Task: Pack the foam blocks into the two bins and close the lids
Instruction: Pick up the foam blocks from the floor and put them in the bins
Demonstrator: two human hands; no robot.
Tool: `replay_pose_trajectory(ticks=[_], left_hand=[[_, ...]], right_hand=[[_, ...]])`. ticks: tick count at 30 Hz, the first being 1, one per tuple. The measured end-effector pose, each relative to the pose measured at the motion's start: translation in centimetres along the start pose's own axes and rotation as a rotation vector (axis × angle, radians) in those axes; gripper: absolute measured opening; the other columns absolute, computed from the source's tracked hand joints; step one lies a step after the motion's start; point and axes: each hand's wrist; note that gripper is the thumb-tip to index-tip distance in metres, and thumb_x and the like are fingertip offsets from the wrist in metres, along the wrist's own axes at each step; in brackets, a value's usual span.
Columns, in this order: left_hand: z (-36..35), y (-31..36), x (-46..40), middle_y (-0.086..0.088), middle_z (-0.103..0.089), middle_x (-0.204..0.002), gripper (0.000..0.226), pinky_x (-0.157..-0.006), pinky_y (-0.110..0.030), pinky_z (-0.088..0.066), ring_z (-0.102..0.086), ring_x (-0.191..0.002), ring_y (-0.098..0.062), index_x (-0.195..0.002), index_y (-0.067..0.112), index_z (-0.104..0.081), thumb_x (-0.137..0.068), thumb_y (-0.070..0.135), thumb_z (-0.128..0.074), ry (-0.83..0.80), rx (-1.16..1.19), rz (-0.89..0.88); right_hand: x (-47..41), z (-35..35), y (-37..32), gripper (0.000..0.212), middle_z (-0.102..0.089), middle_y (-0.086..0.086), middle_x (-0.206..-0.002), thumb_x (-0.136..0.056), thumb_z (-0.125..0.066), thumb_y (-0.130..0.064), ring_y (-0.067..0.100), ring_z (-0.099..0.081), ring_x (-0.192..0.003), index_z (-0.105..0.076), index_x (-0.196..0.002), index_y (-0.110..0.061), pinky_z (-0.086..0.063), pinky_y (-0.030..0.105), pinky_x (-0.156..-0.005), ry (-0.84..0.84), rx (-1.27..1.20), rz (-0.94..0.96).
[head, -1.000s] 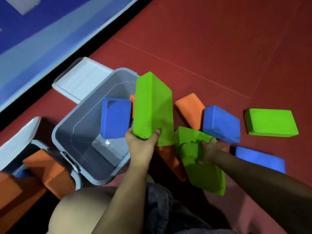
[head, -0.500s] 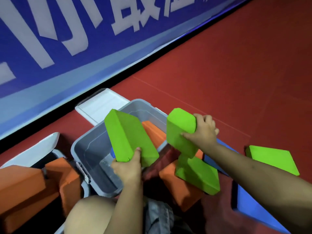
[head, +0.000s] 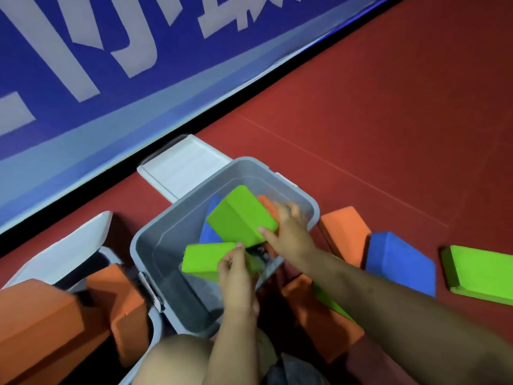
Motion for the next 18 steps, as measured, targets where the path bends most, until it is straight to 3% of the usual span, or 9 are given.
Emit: replay_pose_trajectory(ticks=[2, 5, 8, 11, 13, 15, 18], left_hand=[[-0.7, -0.7, -0.6, -0.002, -0.060, -0.087, 0.011, -0.079, -0.036, -0.044, -0.057, -0.080, -0.012, -0.092, 0.018, -0.055, -0.095, 0.029, -0.054, -0.058, -0.017, 0.073], [-2.2, -2.2, -1.1, -0.003, -0.064, -0.102, 0.010, -0.077, -0.034, -0.047, -0.060, -0.100, -0.018, -0.094, 0.024, -0.058, -0.095, 0.032, -0.052, -0.233, -0.082, 0.212], [-4.0, -3.7, -1.6, 0.000, -0.063, -0.103, 0.012, -0.075, -0.034, -0.048, -0.061, -0.095, -0.014, -0.103, 0.024, -0.057, -0.097, 0.031, -0.049, -0.341, -0.137, 0.311], [-5.4, -5.2, -2.3, -0.002, -0.063, -0.115, 0.028, -0.075, -0.035, -0.050, -0.061, -0.097, -0.011, -0.116, 0.021, -0.056, -0.097, 0.037, -0.046, -0.393, -0.181, 0.441], [-6.0, -6.2, -2.8, -0.003, -0.064, -0.113, 0.031, -0.079, -0.037, -0.048, -0.062, -0.099, -0.014, -0.112, 0.020, -0.059, -0.097, 0.042, -0.043, -0.393, -0.200, 0.511], [-6.6, -7.0, -3.3, -0.005, -0.064, -0.111, 0.036, -0.084, -0.039, -0.046, -0.061, -0.098, -0.017, -0.117, 0.017, -0.057, -0.098, 0.042, -0.040, -0.402, -0.165, 0.580], [-7.3, -7.7, -4.2, -0.009, -0.061, -0.113, 0.033, -0.079, -0.038, -0.045, -0.060, -0.096, -0.021, -0.113, 0.016, -0.056, -0.098, 0.040, -0.039, -0.410, -0.104, 0.664]], right_hand=[[0.2, -0.5, 2.7, 0.067, -0.047, 0.019, -0.127, -0.080, -0.059, -0.047, 0.033, -0.043, -0.123, -0.049, -0.132, -0.007, -0.029, 0.034, -0.107, -0.011, -0.080, -0.085], [1.8, -0.9, 8.3, 0.040, -0.053, 0.017, -0.118, -0.088, -0.061, -0.026, 0.030, -0.051, -0.114, -0.056, -0.121, -0.004, -0.033, 0.029, -0.101, 0.038, -0.113, -0.176], [4.7, -2.2, 13.1, 0.025, -0.059, 0.015, -0.105, -0.088, -0.063, -0.018, 0.029, -0.058, -0.098, -0.061, -0.108, -0.003, -0.043, 0.033, -0.090, 0.091, -0.173, -0.399], [7.6, -4.1, 16.7, 0.013, -0.064, 0.009, -0.088, -0.089, -0.063, -0.019, 0.023, -0.059, -0.084, -0.062, -0.092, -0.006, -0.037, 0.024, -0.071, 0.087, -0.269, -0.642], [9.1, -5.9, 18.7, 0.016, -0.061, 0.005, -0.076, -0.087, -0.066, -0.023, 0.023, -0.059, -0.077, -0.059, -0.077, -0.013, -0.037, 0.026, -0.068, 0.083, -0.353, -0.796], [10.0, -7.9, 20.7, 0.028, -0.062, 0.005, -0.072, -0.082, -0.069, -0.038, 0.026, -0.061, -0.074, -0.060, -0.068, -0.015, -0.044, 0.033, -0.070, 0.065, -0.549, -1.022], [9.9, -9.0, 21.0, 0.045, -0.065, 0.008, -0.071, -0.074, -0.065, -0.058, 0.021, -0.062, -0.065, -0.065, -0.081, -0.013, -0.049, 0.031, -0.062, 0.117, -1.043, -1.341]])
Point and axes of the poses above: each hand's wrist, its own x-axis away from the middle knuckle, its own z-axis out of the back of the hand, y = z × x
